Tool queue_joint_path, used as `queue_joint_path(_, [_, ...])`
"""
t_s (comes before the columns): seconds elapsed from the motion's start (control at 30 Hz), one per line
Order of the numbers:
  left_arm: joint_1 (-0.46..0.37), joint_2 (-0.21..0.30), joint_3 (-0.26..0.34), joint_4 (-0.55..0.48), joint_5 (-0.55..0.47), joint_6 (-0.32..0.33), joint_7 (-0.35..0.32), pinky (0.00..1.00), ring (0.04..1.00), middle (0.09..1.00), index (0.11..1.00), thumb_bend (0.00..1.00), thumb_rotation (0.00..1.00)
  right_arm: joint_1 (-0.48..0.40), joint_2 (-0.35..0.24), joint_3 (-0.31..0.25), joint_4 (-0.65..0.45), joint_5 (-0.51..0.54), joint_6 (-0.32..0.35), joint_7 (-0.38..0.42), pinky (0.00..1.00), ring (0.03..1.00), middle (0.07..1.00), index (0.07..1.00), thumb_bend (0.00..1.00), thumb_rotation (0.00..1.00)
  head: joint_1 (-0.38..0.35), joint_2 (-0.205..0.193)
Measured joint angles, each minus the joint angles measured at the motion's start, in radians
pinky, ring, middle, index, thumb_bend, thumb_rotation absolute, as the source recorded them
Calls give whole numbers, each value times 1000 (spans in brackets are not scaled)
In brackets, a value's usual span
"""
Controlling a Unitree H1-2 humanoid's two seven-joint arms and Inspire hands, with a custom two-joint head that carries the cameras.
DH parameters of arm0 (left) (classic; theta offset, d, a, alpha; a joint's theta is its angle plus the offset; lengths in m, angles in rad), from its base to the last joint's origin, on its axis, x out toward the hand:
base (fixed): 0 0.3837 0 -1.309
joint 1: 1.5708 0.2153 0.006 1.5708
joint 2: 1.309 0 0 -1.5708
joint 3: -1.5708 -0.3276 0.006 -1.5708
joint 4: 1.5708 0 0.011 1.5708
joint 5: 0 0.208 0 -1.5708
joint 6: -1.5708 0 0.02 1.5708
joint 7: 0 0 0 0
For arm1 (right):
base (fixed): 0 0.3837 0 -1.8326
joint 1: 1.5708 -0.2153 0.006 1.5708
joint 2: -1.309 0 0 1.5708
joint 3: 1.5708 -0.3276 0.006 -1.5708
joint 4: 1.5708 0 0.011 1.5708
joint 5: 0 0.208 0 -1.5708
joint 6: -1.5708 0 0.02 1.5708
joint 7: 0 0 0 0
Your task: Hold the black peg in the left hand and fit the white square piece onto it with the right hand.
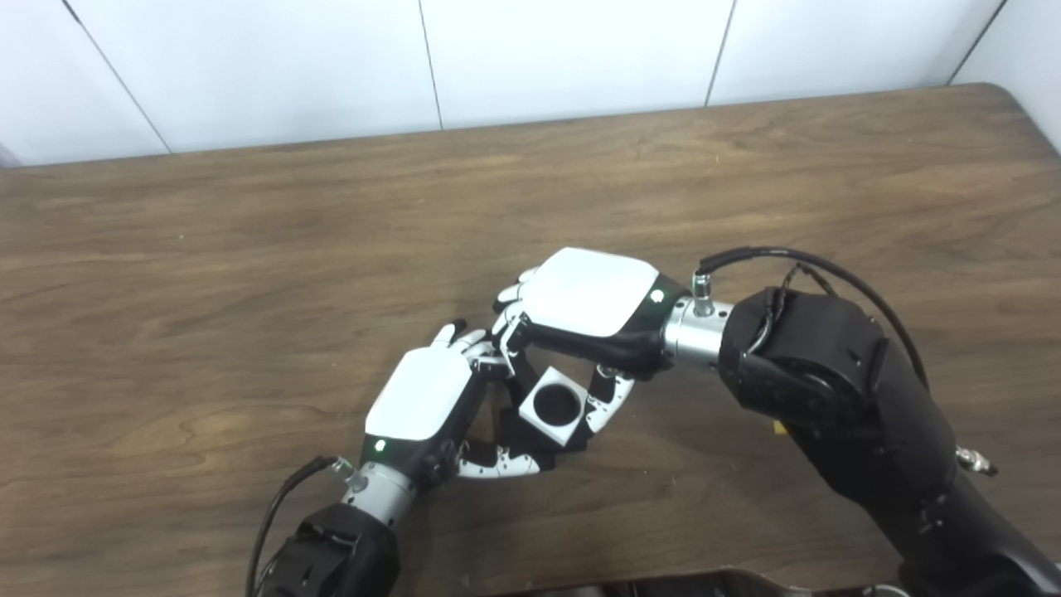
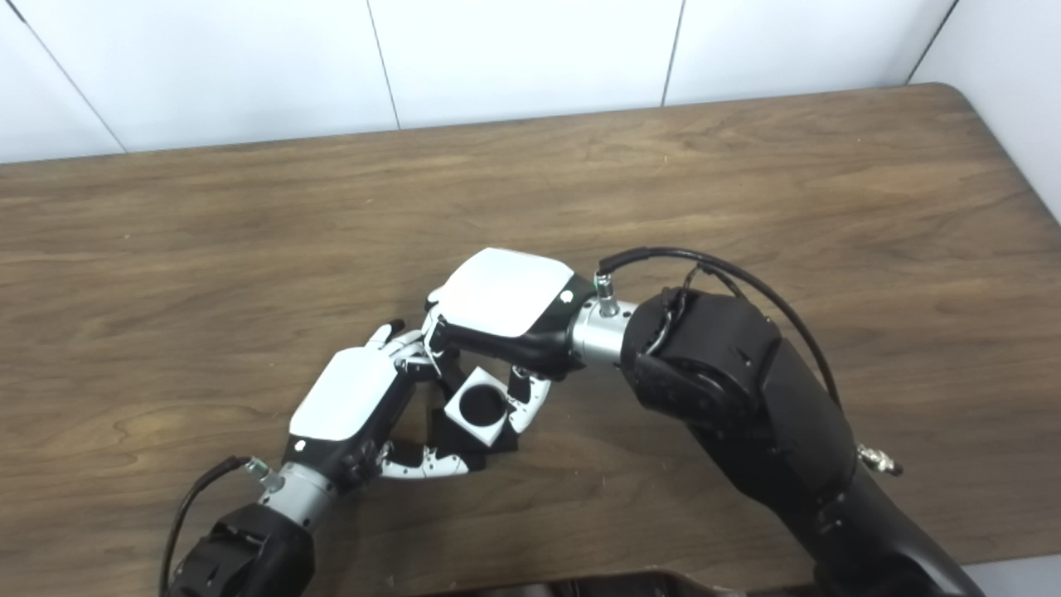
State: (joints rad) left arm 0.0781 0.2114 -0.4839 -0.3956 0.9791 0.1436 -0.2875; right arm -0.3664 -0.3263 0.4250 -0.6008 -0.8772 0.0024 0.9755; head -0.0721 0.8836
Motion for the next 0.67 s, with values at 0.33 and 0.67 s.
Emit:
queue_joint_path(0.33, [0,0,0,0,-1,0,0,996,898,801,488,514,48,0,0,-1,0,-7,1,2,888,875,787,578,1000,292,0,0])
queue_joint_path(0.67, [0,0,0,0,-1,0,0,1000,902,805,488,513,49,0,0,-6,0,-6,2,8,884,884,787,568,1000,276,-3,6])
